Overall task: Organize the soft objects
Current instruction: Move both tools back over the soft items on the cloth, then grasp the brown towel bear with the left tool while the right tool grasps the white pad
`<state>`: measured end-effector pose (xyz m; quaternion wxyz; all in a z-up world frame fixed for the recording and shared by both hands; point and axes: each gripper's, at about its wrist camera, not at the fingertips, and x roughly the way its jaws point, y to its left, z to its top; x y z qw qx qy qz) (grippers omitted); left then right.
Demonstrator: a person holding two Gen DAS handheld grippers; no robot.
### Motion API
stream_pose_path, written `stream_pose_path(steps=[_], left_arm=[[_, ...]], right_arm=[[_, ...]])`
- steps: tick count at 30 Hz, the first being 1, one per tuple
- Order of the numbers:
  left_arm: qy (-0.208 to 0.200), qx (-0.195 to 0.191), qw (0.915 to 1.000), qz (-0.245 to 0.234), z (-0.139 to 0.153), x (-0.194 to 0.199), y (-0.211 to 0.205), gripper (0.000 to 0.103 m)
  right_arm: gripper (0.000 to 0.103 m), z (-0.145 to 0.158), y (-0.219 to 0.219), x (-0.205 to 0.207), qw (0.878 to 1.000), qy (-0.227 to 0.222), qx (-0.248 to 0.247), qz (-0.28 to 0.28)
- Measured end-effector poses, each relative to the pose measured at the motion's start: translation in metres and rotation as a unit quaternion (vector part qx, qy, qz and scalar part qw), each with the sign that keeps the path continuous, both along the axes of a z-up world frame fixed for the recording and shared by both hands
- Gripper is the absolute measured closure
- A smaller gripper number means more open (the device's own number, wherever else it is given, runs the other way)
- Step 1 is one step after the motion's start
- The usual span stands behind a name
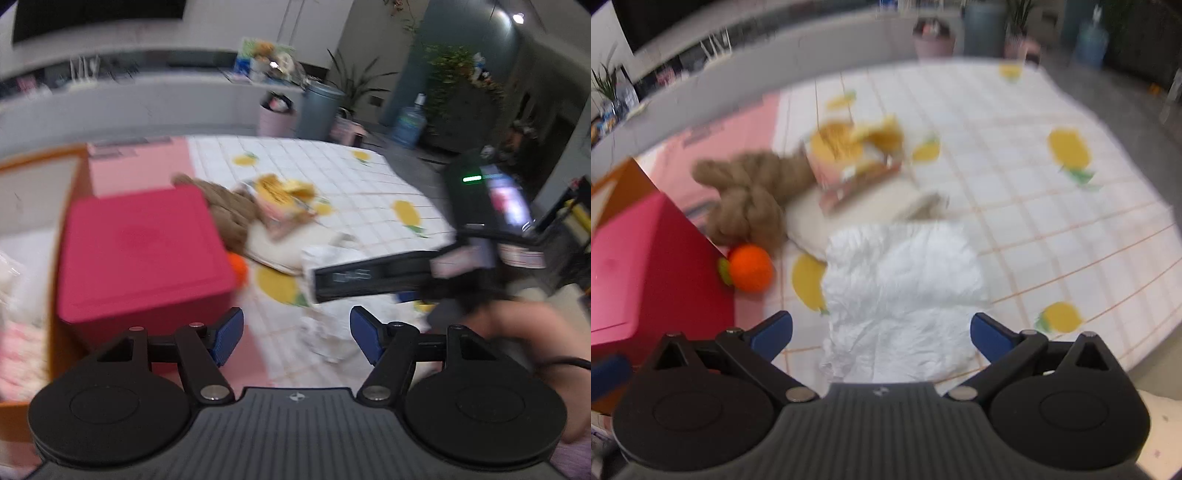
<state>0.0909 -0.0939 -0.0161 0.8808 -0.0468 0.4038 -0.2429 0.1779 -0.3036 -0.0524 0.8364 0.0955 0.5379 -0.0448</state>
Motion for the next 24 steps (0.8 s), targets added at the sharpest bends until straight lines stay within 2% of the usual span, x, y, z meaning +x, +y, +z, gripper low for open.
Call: stream_pose_path(steps=[2, 4, 7, 12, 15, 18, 22, 24], left_arm=[[0.001, 0.005, 1.0, -0.004, 0.001, 0.001, -0.001, 0.025], [-0.01, 0.027, 0.9996, -0.004, 0.008, 0.003, -0.005, 0.025], [-0.022, 0.047, 0.9986, -0.007, 0.023, 0.013, -0.01, 0.025], [0.028, 0.07, 0.9963, -0.04, 0.037, 0.048, -0.023, 0.025], [0.02, 0.098, 0.9932, -0.059, 0.046, 0.064, -0.036, 0.024], [0.008, 0.137, 0.9874, -0.079, 0.047, 0.086, -0.054, 0.024], [0.022, 0.165, 0.9795, -0.113, 0.037, 0.123, -0.07, 0.021], [0.045, 0.221, 0.9685, -0.106, 0.025, 0.143, -0.079, 0.02]], right_arm=[[0.003, -0.009, -0.005, 0.011, 1.0, 0.018, -0.012, -0.015], [0.003, -0.013, -0.01, 0.019, 0.999, 0.021, -0.022, -0.021], [0.003, -0.021, -0.016, 0.032, 0.999, 0.04, -0.005, -0.023], [0.002, -0.031, -0.019, 0.039, 0.998, 0.053, 0.001, -0.023], [0.002, -0.032, -0.018, 0.04, 0.998, 0.055, 0.002, -0.02], [0.002, -0.034, -0.015, 0.039, 0.998, 0.061, -0.007, -0.012], [0.003, -0.037, -0.012, 0.037, 0.998, 0.061, -0.02, -0.001], [0.003, -0.037, -0.01, 0.035, 0.998, 0.061, -0.025, 0.002]])
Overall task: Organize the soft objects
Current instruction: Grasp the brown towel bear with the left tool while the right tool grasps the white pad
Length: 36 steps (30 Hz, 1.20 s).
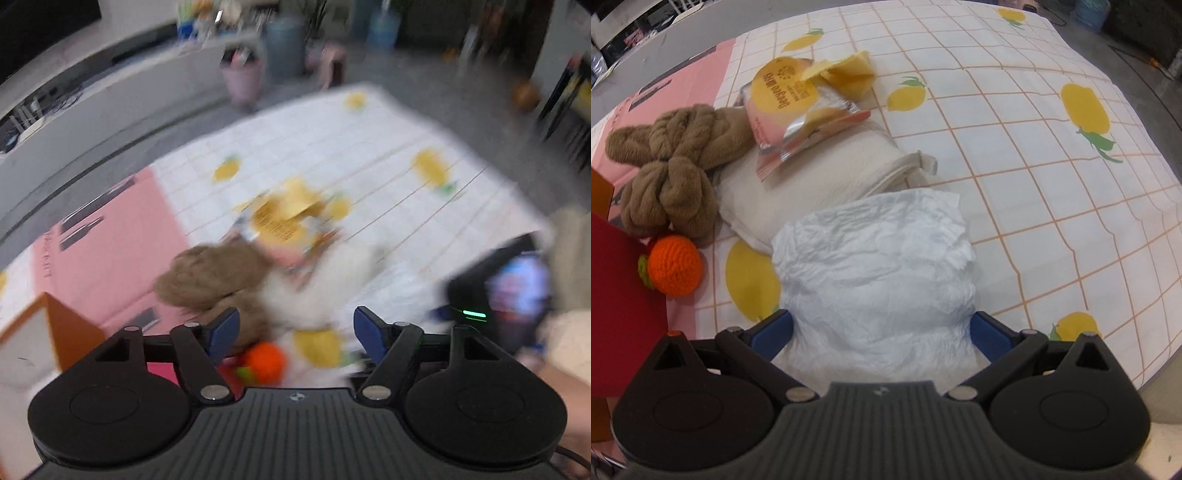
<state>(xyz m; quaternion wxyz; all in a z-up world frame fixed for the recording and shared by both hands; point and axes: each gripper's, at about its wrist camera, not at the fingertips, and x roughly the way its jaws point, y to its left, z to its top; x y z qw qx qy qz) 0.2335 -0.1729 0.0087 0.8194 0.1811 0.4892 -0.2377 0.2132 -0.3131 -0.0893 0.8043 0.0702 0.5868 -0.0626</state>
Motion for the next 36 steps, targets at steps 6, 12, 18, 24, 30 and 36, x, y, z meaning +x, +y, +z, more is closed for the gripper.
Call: stream_pose_path(steps=[6, 12, 18, 24, 30, 36], left_arm=[[0.001, 0.116, 0.9932, 0.014, -0.04, 0.041, -0.014, 0.02], [0.054, 0.118, 0.9876, 0.088, -0.064, 0.077, -0.015, 0.02], [0.067, 0.151, 0.973, 0.161, -0.084, 0.1, -0.019, 0.02], [0.065, 0.139, 0.9702, 0.188, -0.096, 0.102, -0.008, 0.037], [0.064, 0.048, 0.9816, 0.173, -0.07, 0.086, 0.004, 0.045], [0.036, -0.012, 0.9866, 0.159, -0.025, 0.046, 0.022, 0.058]], right_arm=[[0.009, 0.001, 0.008, 0.0, 1.0, -0.006, -0.01, 0.015], [0.011, 0.002, 0.012, 0.0, 1.0, -0.01, -0.014, 0.024], [0.011, 0.002, 0.013, 0.0, 0.999, -0.012, -0.016, 0.029], [0.011, 0.002, 0.013, 0.0, 0.999, -0.012, -0.016, 0.032], [0.015, 0.004, 0.011, 0.0, 0.999, -0.011, -0.016, 0.035], [0.031, 0.009, 0.005, -0.004, 0.999, -0.015, -0.009, 0.042]])
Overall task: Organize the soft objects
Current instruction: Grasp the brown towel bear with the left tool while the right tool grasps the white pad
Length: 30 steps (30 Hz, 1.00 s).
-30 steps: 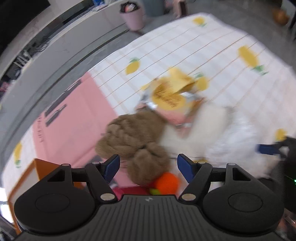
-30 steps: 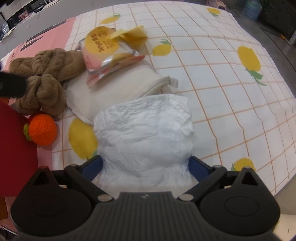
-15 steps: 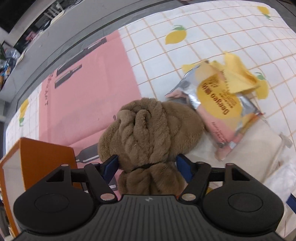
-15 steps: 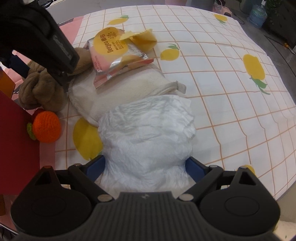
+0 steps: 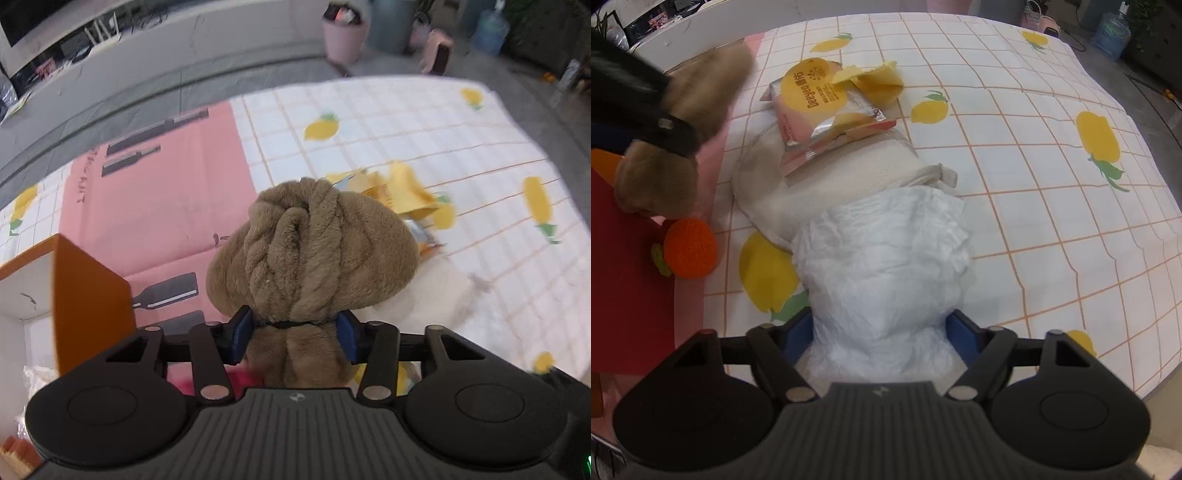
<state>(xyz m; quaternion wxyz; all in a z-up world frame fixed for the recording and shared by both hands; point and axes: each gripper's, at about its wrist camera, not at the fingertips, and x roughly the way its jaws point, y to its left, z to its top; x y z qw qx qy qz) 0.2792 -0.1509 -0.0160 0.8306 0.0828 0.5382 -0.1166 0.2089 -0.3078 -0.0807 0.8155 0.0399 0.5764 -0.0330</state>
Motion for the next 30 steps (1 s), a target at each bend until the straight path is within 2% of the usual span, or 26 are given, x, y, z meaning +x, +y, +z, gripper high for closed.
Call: stream_pose_path(steps=[1, 2, 4, 7, 10, 12, 14, 15, 17, 19, 21, 23, 25, 28, 30], left_arm=[[0.0, -0.015, 0.9999, -0.005, 0.007, -0.007, 0.004, 0.064], [0.003, -0.031, 0.9994, -0.012, 0.013, -0.015, 0.007, 0.076], [0.01, -0.061, 0.9979, -0.022, 0.02, -0.031, 0.013, 0.092], [-0.013, -0.081, 0.9959, -0.039, 0.028, -0.055, 0.018, 0.098], [-0.038, -0.066, 0.9955, -0.056, 0.029, -0.066, 0.013, 0.097], [-0.029, -0.042, 0.9968, -0.062, 0.024, -0.064, 0.006, 0.085], [-0.009, -0.021, 0.9947, -0.1, 0.015, -0.061, -0.007, 0.042], [-0.01, -0.011, 0.9926, -0.12, 0.011, -0.064, -0.012, 0.035], [-0.029, 0.009, 0.988, -0.152, 0.005, -0.067, -0.025, 0.032], [-0.025, 0.025, 0.9843, -0.173, -0.004, -0.066, -0.038, 0.026], [-0.007, 0.032, 0.989, -0.144, -0.016, -0.063, -0.045, 0.026], [0.028, 0.01, 0.9924, -0.119, -0.026, -0.059, -0.046, 0.024], [0.024, 0.004, 0.992, -0.124, -0.03, -0.064, -0.05, 0.023], [0.054, -0.005, 0.9921, -0.113, -0.041, -0.066, -0.056, 0.024], [0.06, -0.01, 0.9929, -0.102, -0.046, -0.066, -0.058, 0.02]], right_arm=[[0.035, 0.001, -0.001, 0.0, 1.0, 0.0, 0.0, 0.001], [0.038, 0.002, -0.001, -0.001, 1.0, 0.0, 0.001, 0.002], [0.044, 0.003, -0.001, -0.003, 1.0, 0.0, 0.004, 0.005], [0.053, 0.005, 0.0, -0.008, 1.0, 0.0, 0.004, 0.01], [0.053, 0.005, 0.001, -0.013, 1.0, 0.002, 0.001, 0.011], [0.053, 0.005, -0.001, -0.015, 1.0, 0.003, 0.002, 0.007], [0.054, 0.005, -0.005, -0.016, 1.0, 0.004, 0.01, 0.0], [0.055, 0.005, -0.008, -0.016, 1.0, 0.005, 0.015, -0.005], [0.06, 0.005, -0.014, -0.016, 1.0, 0.006, 0.024, -0.014], [0.064, 0.006, -0.021, -0.016, 0.999, 0.008, 0.03, -0.024], [0.065, 0.006, -0.028, -0.016, 0.999, 0.008, 0.024, -0.034], [0.068, 0.007, -0.034, -0.015, 0.999, 0.006, 0.004, -0.041], [0.068, 0.008, -0.039, -0.015, 0.999, 0.001, -0.022, -0.045], [0.068, 0.012, -0.05, -0.016, 0.997, -0.006, -0.04, -0.062], [0.068, 0.014, -0.057, -0.018, 0.996, -0.01, -0.047, -0.072]])
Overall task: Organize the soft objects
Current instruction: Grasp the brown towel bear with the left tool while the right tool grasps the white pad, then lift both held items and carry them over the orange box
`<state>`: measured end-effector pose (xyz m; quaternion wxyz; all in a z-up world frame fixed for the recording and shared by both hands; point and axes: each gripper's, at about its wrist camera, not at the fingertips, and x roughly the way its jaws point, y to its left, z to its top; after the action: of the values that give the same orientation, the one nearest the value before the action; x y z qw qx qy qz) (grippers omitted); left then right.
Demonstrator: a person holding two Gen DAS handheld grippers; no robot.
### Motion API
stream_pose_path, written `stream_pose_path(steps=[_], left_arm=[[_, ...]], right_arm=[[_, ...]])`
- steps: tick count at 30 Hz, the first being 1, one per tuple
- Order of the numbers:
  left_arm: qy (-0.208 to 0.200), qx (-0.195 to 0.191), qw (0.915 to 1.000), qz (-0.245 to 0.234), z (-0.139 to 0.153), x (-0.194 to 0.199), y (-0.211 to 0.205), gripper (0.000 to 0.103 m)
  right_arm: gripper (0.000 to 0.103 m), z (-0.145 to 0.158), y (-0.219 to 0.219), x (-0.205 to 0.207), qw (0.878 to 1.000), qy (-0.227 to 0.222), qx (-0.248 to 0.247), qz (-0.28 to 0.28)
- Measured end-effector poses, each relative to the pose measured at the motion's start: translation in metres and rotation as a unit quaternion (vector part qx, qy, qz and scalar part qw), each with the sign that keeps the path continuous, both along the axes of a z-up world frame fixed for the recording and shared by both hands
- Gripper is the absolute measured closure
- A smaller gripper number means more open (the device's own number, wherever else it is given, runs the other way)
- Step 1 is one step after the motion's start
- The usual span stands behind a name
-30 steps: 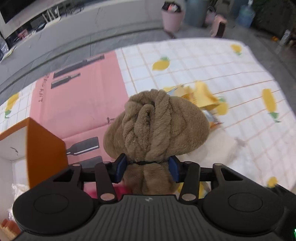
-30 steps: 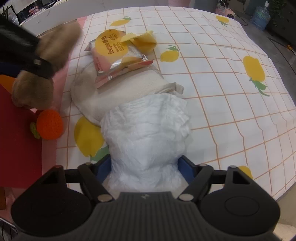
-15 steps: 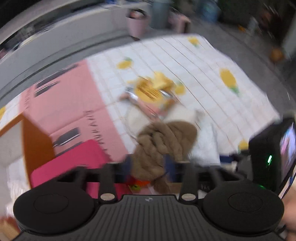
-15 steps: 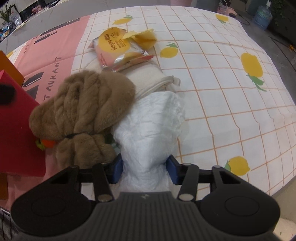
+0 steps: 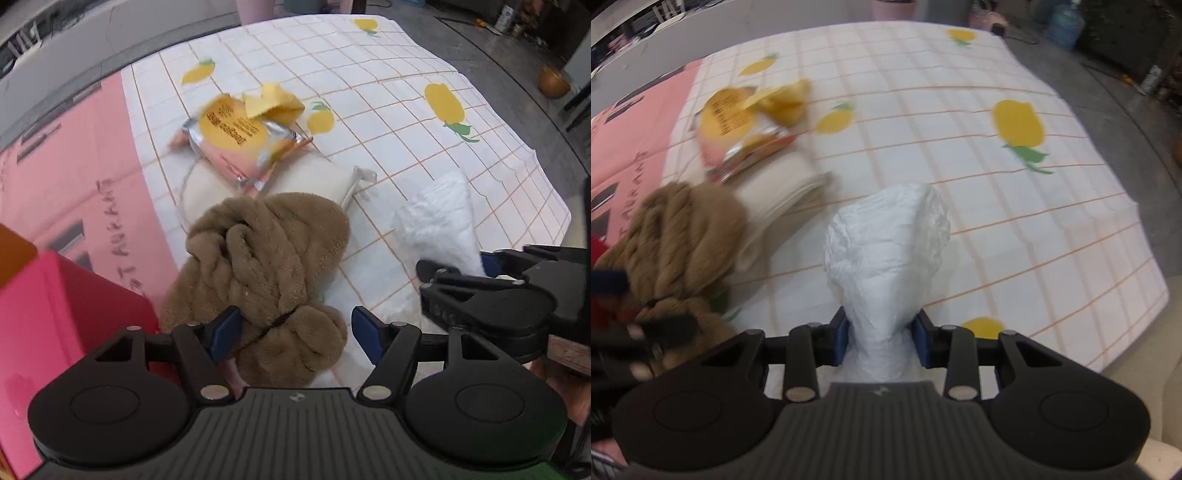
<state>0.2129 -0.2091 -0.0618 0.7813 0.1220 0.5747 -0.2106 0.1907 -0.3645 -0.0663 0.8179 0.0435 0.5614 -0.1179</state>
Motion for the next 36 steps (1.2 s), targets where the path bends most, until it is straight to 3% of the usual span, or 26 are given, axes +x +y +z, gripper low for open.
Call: stream_pose_path(steps=[5, 8, 11, 12, 14, 20, 25, 32, 36], left_arm=[[-0.019, 0.047, 0.9984, 0.026, -0.01, 0.008, -0.013, 0.018], [-0.033, 0.059, 0.9966, 0.048, -0.016, 0.015, -0.018, 0.011], [-0.06, 0.064, 0.9942, 0.062, -0.022, 0.016, -0.02, 0.012], [-0.071, 0.065, 0.9934, 0.063, -0.023, 0.014, -0.02, 0.016], [-0.097, 0.075, 0.99, 0.07, -0.022, 0.011, -0.019, 0.05], [-0.112, 0.062, 0.9915, 0.026, -0.005, -0.007, -0.008, 0.056], [-0.124, 0.0, 0.9922, -0.001, 0.025, -0.029, 0.005, 0.056], [-0.096, -0.023, 0.9951, -0.012, 0.035, -0.046, 0.007, 0.056], [-0.097, -0.037, 0.9945, -0.016, 0.04, -0.05, 0.011, 0.056]], right_arm=[[0.068, 0.003, 0.002, -0.002, 1.0, -0.005, 0.009, 0.004], [0.068, 0.002, 0.002, -0.002, 1.0, -0.004, 0.012, 0.005], [0.068, 0.001, 0.001, -0.004, 1.0, -0.005, 0.018, 0.002], [0.068, 0.001, 0.001, -0.004, 1.0, -0.005, 0.018, 0.002], [0.068, 0.001, 0.001, -0.005, 1.0, -0.005, 0.019, 0.003], [0.068, 0.002, 0.002, -0.005, 1.0, -0.008, 0.028, 0.01], [0.068, 0.005, 0.003, -0.006, 0.999, -0.014, 0.038, 0.018], [0.071, 0.013, 0.008, -0.016, 0.998, -0.025, 0.057, 0.025], [0.073, 0.034, 0.007, -0.035, 0.995, -0.062, 0.08, 0.028]])
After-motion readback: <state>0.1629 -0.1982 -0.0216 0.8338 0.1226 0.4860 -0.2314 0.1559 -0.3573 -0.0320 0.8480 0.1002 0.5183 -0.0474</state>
